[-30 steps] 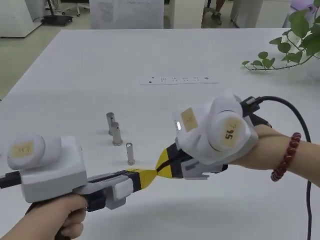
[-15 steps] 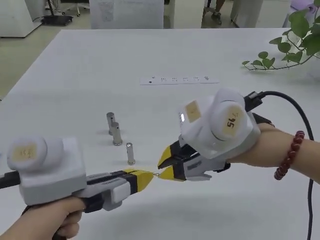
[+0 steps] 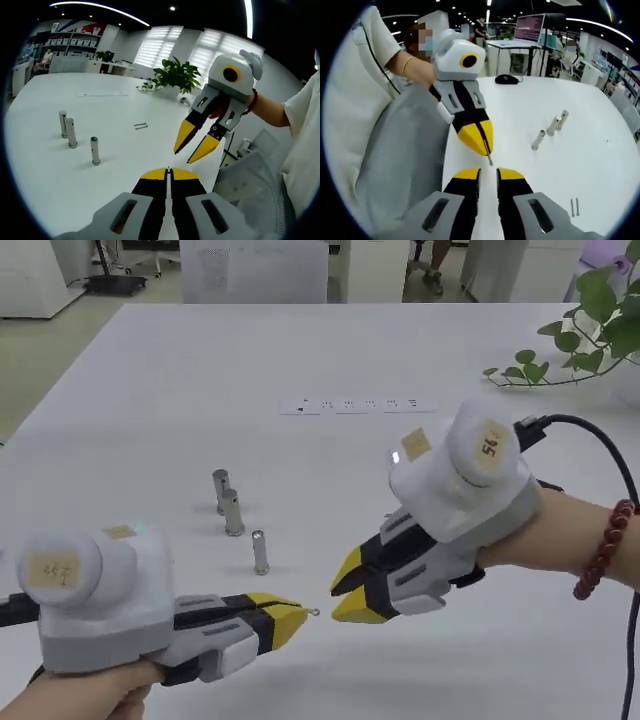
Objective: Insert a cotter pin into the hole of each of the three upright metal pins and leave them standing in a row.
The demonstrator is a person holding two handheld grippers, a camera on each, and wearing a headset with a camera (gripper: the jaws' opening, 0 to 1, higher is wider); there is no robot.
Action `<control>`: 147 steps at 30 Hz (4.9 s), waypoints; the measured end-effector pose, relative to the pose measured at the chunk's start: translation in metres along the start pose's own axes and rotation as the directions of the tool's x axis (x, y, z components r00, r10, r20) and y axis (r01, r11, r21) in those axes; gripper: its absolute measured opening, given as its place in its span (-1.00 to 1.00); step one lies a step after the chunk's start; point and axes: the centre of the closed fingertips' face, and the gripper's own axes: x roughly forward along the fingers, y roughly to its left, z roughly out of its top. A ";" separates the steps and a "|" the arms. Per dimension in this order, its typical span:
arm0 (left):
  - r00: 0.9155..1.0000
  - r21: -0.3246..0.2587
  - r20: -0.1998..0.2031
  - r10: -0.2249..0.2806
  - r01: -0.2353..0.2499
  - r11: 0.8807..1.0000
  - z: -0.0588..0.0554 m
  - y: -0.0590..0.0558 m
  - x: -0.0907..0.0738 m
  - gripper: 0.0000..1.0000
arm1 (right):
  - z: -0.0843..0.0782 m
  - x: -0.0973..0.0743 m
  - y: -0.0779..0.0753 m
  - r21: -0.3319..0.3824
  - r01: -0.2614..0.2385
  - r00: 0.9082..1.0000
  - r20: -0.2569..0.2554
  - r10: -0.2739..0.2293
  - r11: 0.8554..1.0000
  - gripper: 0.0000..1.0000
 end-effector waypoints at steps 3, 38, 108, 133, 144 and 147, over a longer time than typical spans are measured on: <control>1.000 0.028 -0.015 -0.018 0.019 0.999 -0.003 -0.004 -0.001 -1.00 | 0.000 -0.001 0.006 0.039 -0.047 0.999 0.025 0.046 0.998 -0.70; 0.971 0.228 -0.071 -0.227 0.237 0.944 -0.012 -0.053 -0.009 -1.00 | -0.008 -0.001 0.049 0.051 -0.254 0.966 0.061 0.250 0.966 -0.75; 0.989 0.275 0.135 0.056 -0.092 0.957 0.017 0.013 -0.023 -0.49 | -0.010 0.000 -0.009 -0.057 -0.039 0.994 -0.101 0.033 0.998 -0.94; 0.956 0.264 0.129 0.265 -0.291 0.919 0.022 0.092 -0.005 -0.37 | -0.007 0.016 -0.061 0.075 0.033 0.982 -0.187 -0.019 0.997 -0.94; 0.946 0.238 0.112 0.305 -0.323 0.916 0.018 0.115 0.006 -0.42 | -0.007 0.031 -0.078 0.091 0.058 0.970 -0.239 -0.034 0.994 -0.94; 0.946 0.232 0.109 0.306 -0.324 0.917 0.018 0.119 0.009 -0.44 | -0.007 0.033 -0.081 0.098 0.062 0.969 -0.245 -0.036 0.993 -0.94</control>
